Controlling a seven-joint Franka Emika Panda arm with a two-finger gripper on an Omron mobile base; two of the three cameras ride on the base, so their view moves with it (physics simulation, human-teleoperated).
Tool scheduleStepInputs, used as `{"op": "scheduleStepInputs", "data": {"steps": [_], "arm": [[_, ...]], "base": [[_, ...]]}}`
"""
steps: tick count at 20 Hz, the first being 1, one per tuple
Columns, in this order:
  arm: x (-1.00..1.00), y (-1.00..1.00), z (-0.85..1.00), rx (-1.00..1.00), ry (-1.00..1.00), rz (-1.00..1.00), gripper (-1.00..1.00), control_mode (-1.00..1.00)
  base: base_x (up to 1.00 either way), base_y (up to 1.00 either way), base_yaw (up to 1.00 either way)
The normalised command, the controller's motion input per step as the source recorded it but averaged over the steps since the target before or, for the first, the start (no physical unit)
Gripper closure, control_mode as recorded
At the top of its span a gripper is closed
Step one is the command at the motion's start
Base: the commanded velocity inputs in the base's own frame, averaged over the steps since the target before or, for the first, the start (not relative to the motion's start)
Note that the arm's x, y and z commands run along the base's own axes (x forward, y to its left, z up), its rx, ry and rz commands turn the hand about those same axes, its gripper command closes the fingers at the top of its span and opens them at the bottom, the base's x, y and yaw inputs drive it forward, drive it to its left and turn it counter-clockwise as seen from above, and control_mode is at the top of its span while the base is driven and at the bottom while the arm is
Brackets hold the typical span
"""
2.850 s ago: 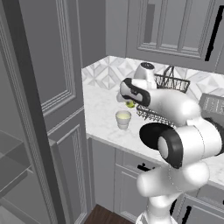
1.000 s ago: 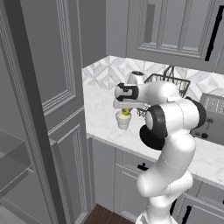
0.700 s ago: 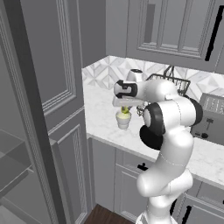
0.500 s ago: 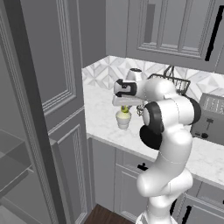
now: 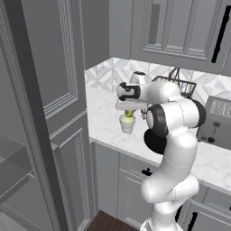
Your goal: Grab a lemon wedge from the fridge and one ice cube from the ice bowl, and put them in the glass of lemonade.
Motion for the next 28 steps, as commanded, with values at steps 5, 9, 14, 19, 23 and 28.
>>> {"op": "scheduleStepInputs", "data": {"steps": [5, 9, 14, 19, 23, 28], "arm": [[0.00, 0.00, 0.00, 0.00, 0.01, 0.00, -1.00, -1.00], [0.00, 0.00, 0.00, 0.00, 0.00, 0.00, -1.00, -1.00], [0.00, -0.02, 0.08, 0.01, 0.00, 0.00, -1.00, -1.00], [-0.05, -0.17, 0.37, 0.10, -0.05, 0.00, -1.00, -1.00], [-0.32, -0.08, 0.37, 0.12, -0.12, 0.00, -1.00, -1.00], [-0.34, -0.15, 0.25, 0.11, -0.12, 0.00, -1.00, -1.00]], "base": [[0.00, 0.00, 0.00], [0.00, 0.00, 0.00], [0.00, 0.00, 0.00], [0.00, 0.00, 0.00], [0.00, 0.00, 0.00], [0.00, 0.00, 0.00]]}}
